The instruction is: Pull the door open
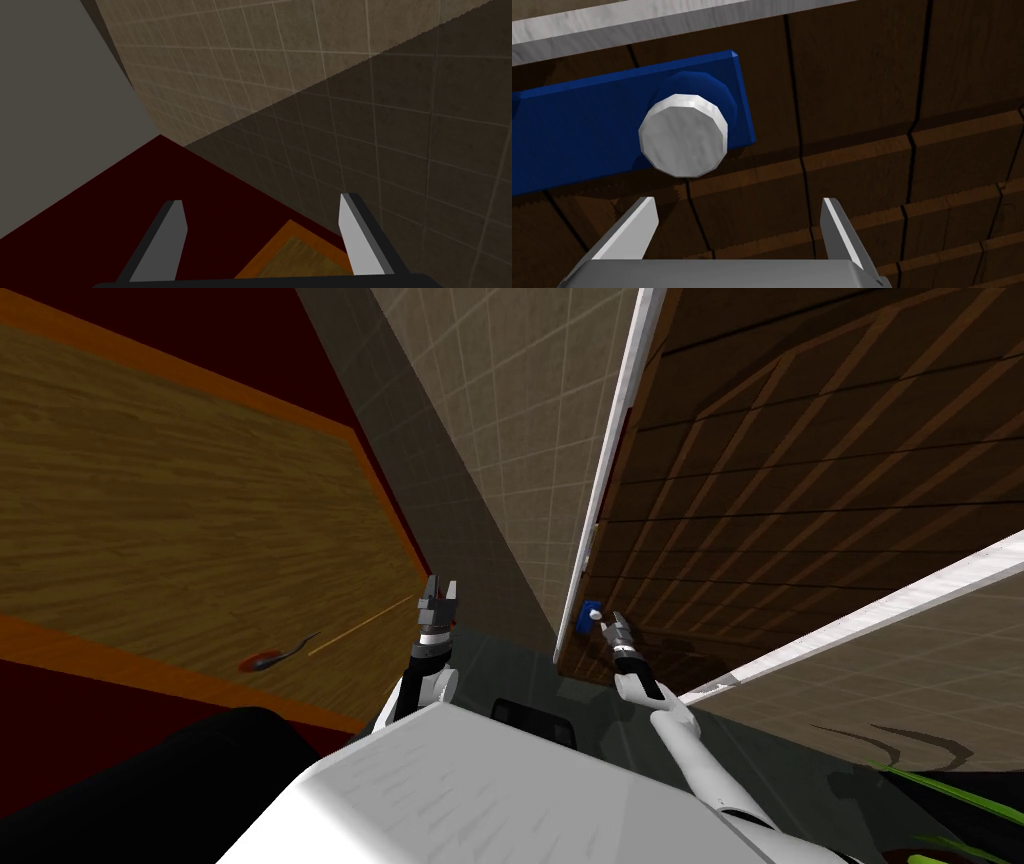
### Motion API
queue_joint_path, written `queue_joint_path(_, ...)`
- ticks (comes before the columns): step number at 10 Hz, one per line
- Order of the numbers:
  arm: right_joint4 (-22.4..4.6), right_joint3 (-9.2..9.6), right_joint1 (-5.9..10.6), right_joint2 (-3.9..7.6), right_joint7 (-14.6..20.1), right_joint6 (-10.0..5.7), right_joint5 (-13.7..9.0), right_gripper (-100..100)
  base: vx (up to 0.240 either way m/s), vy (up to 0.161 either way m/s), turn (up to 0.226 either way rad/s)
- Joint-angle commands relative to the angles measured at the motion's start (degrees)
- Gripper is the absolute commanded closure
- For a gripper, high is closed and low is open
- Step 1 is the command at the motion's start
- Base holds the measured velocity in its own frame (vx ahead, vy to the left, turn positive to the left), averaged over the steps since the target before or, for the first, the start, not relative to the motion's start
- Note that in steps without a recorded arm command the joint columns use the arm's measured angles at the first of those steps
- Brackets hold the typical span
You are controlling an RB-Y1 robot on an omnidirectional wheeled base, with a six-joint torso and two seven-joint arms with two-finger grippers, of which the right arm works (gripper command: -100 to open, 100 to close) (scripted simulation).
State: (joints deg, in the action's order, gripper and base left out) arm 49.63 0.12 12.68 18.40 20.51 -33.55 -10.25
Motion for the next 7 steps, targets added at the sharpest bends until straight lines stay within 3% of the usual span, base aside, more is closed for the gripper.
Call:
queue_joint_path(1, -0.2, 0.15, 0.59, -0.74, 2.9, 0.51, -1.8, -100, -0.064, -0.031, 0.042)
queue_joint_path(4, -0.6, 0.43, 1.58, -2.08, 7.3, 1.30, -4.9, -100, -0.060, -0.044, 0.061)
queue_joint_path(5, -0.6, 0.43, 1.58, -2.08, 7.6, 1.30, -4.9, -100, -0.055, -0.034, 0.035)
queue_joint_path(7, -0.9, 0.72, 2.57, -3.43, 11.5, 2.10, -8.1, -100, -0.082, -0.042, 0.076)
